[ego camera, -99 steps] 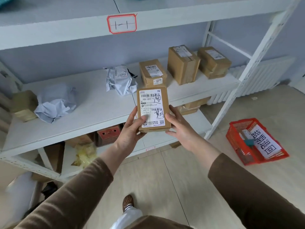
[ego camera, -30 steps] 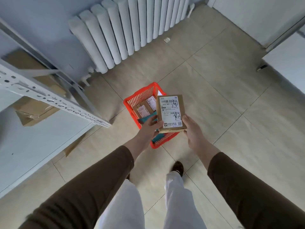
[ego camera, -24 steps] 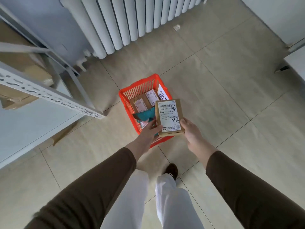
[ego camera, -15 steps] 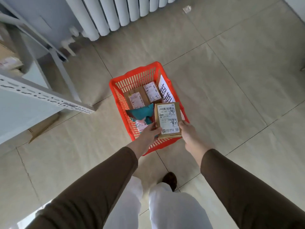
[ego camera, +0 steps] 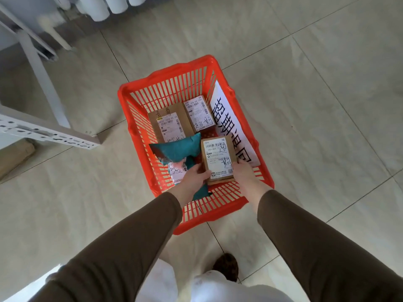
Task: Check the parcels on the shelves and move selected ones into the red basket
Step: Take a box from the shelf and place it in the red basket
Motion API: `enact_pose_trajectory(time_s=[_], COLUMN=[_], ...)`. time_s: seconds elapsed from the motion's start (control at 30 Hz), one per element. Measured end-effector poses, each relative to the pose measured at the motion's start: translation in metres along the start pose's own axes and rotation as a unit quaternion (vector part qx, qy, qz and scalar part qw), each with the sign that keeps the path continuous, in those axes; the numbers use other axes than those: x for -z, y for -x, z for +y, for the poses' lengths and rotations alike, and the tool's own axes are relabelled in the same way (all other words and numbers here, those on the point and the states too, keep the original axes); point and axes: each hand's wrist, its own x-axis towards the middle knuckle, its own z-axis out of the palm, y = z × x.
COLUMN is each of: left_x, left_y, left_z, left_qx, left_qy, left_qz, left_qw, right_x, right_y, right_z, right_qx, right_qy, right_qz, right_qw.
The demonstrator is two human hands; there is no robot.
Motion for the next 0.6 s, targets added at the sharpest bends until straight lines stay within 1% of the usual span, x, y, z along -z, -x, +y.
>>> enact_pose_trajectory(time_s=[0.1, 0.2, 0.33, 0.43, 0.6], left_x=[-0.002, -0.003, -0.002, -0.003, -0.008], left_y=[-0.020, -0.033, -0.044, -0.049, -0.052], left_z=[-0.009, -0.014, -0.013, -0.010, -0.006], left_qx=[-0.006, -0.010, -0.030, -0.022, 0.029], left_qy=[-0.076, -0.142, -0.236, -0.254, -0.291], left_qz=[0.026, 0.047, 0.073, 0.076, 0.071], left_qw=[0.997, 0.989, 0.969, 0.964, 0.954], right_x=[-0.004, -0.008, -0.013, -0.015, -0.017], right_y=[-0.021, -0.040, -0.052, -0.059, -0.059], right_z=[0.006, 0.010, 0.013, 0.015, 0.011], right_qx=[-0.008, -0.010, -0.012, -0.007, 0.006], right_qy=[0.009, 0.051, 0.066, 0.093, 0.168], right_qz=[0.001, -0.003, -0.011, -0.008, 0.002], right_qw=[1.000, 0.999, 0.998, 0.996, 0.986])
